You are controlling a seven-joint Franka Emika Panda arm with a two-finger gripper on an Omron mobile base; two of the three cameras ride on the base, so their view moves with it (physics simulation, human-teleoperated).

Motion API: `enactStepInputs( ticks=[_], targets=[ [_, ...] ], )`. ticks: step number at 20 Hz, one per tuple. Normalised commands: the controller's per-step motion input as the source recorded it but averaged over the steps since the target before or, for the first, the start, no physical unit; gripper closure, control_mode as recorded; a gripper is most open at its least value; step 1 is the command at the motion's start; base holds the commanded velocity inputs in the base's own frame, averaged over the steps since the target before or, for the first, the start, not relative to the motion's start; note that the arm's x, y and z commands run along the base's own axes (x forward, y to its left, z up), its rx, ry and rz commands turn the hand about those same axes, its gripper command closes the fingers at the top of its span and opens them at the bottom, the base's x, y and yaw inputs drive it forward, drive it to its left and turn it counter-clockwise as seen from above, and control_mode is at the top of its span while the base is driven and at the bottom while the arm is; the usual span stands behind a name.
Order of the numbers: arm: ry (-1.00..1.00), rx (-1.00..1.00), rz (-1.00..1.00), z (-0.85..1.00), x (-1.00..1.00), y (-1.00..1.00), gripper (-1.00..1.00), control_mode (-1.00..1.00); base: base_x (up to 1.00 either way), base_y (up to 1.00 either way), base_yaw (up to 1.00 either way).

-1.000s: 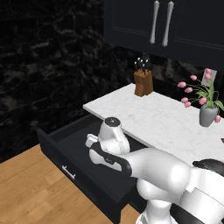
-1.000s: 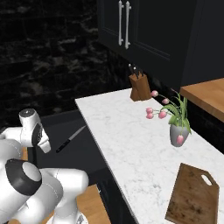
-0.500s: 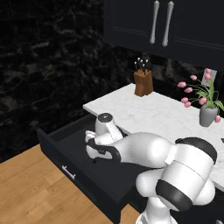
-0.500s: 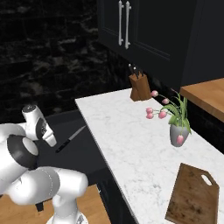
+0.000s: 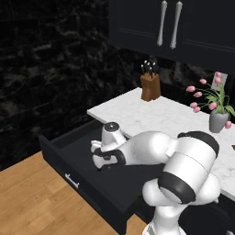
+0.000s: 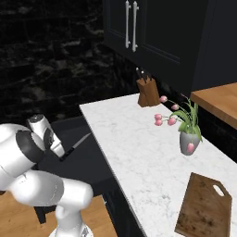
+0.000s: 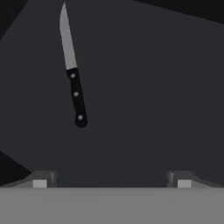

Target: Pick up the knife from the drawer and place it on the cutting board. Then place the meat from the plate to the cutting board.

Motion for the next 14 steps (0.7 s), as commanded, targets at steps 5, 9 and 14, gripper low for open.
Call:
enactStepInputs(
  ticks=[5,9,14],
  targets=[
    [-0.03,-0.01,0.01,-0.47,0.31,0.00,-1.00,-1.00,0.00,0.00,0.00],
    [0.00,0.00,0.00,-0.21,0.38,0.00,-1.00,-1.00,0.00,0.00,0.00],
    [0.00,0.00,0.00,-0.17,0.48,0.04,-1.00,-1.00,0.00,0.00,0.00]
  ],
)
